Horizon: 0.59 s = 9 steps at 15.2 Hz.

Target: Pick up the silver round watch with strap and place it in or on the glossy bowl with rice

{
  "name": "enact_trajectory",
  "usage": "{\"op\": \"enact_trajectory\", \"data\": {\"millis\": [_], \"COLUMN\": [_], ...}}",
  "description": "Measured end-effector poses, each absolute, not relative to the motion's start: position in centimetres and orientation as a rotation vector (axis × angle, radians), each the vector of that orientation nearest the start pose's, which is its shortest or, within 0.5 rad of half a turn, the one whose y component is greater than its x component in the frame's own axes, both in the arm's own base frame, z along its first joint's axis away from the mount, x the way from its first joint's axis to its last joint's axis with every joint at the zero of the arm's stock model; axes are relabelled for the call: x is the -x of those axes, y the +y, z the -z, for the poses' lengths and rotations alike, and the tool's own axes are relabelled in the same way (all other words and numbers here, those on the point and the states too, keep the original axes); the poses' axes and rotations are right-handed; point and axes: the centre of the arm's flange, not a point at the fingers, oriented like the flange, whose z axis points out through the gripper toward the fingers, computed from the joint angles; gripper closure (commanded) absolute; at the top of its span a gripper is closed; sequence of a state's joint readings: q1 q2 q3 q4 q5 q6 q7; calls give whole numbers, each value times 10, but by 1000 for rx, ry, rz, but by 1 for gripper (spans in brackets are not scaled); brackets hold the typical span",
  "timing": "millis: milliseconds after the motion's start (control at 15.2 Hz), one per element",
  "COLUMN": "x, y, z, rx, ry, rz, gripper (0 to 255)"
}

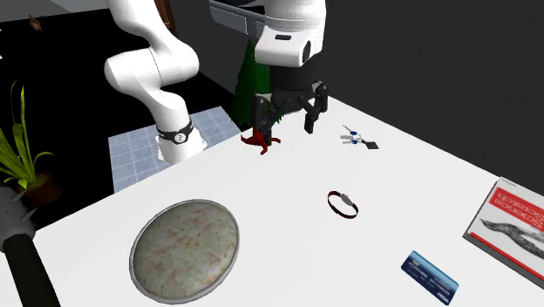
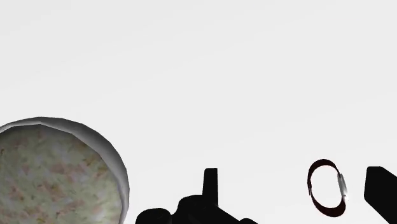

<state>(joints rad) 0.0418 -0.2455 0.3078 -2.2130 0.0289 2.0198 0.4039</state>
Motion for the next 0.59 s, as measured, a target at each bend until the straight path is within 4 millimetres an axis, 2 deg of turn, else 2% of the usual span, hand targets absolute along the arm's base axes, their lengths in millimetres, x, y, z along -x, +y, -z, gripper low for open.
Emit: {"op": "enact_trajectory", "data": {"millis": [198,462,594], "x": [-482,-516,-536], "y": [203,226,247], "z": [-457,-430,-416], "rx": [3181,3200,3209], "ry": [108,98,91], "rz": [94,102,107], "gripper": [0,0,0]}}
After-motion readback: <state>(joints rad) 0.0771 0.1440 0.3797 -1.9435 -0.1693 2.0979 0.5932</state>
